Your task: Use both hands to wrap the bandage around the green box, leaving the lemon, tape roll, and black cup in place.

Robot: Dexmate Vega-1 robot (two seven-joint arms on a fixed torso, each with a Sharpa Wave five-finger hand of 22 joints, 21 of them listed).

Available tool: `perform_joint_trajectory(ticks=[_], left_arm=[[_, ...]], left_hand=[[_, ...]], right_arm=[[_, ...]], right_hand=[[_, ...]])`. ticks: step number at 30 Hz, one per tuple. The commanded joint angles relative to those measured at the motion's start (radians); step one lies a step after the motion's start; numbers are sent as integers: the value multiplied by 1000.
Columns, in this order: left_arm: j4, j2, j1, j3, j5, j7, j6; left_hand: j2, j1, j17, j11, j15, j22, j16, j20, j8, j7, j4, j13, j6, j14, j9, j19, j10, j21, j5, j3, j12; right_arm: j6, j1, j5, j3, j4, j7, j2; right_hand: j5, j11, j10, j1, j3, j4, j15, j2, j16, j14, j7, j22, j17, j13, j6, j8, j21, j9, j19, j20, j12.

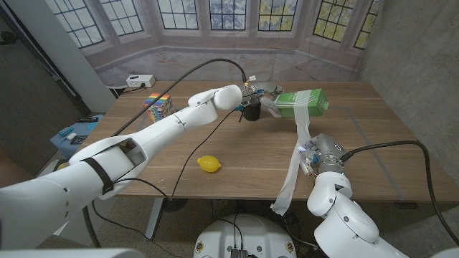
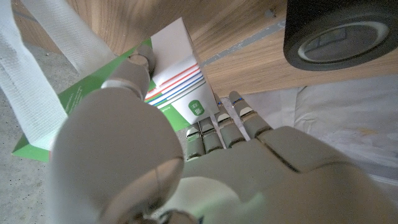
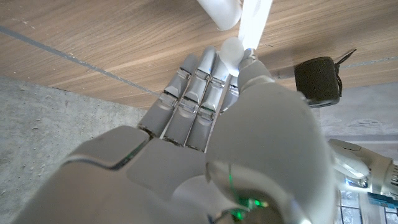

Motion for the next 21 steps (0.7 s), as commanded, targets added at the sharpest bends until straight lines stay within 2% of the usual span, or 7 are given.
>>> perform_joint_trajectory(ticks=[1, 14, 21], left_arm=[[17, -1, 4, -6, -27, -2, -25], [16, -3, 1, 0, -35, -19, -28], [15, -6, 1, 3, -40, -26, -37]], left_hand=[[85, -42, 5, -47, 3, 4, -2, 3, 216, 3, 4, 4, 69, 8, 1, 0, 58, 4, 4, 9, 9], [85, -42, 5, -46, 3, 4, -2, 3, 218, 4, 3, 6, 71, 8, 0, 0, 60, 4, 6, 8, 12], [84, -43, 5, -50, 3, 4, -3, 4, 219, 4, 2, 7, 73, 9, -1, 0, 63, 4, 7, 8, 13]], right_arm=[[-4, 21, 196, 53, 25, -102, -50], [41, 56, 335, 87, 70, -175, -99], [59, 88, 384, 96, 100, -193, -141]], right_hand=[[6, -17, 23, 26, -5, 0, -102, 16, -2, 11, 3, 1, 5, 4, 9, -3, 4, 2, 11, -27, 8], [7, -19, 24, 26, -6, 0, -102, 17, -6, 13, 2, 1, 7, 4, 9, -3, 4, 3, 11, -29, 6], [7, -21, 26, 26, -7, 0, -103, 17, -8, 15, 1, 1, 8, 4, 8, -4, 5, 3, 12, -30, 5]])
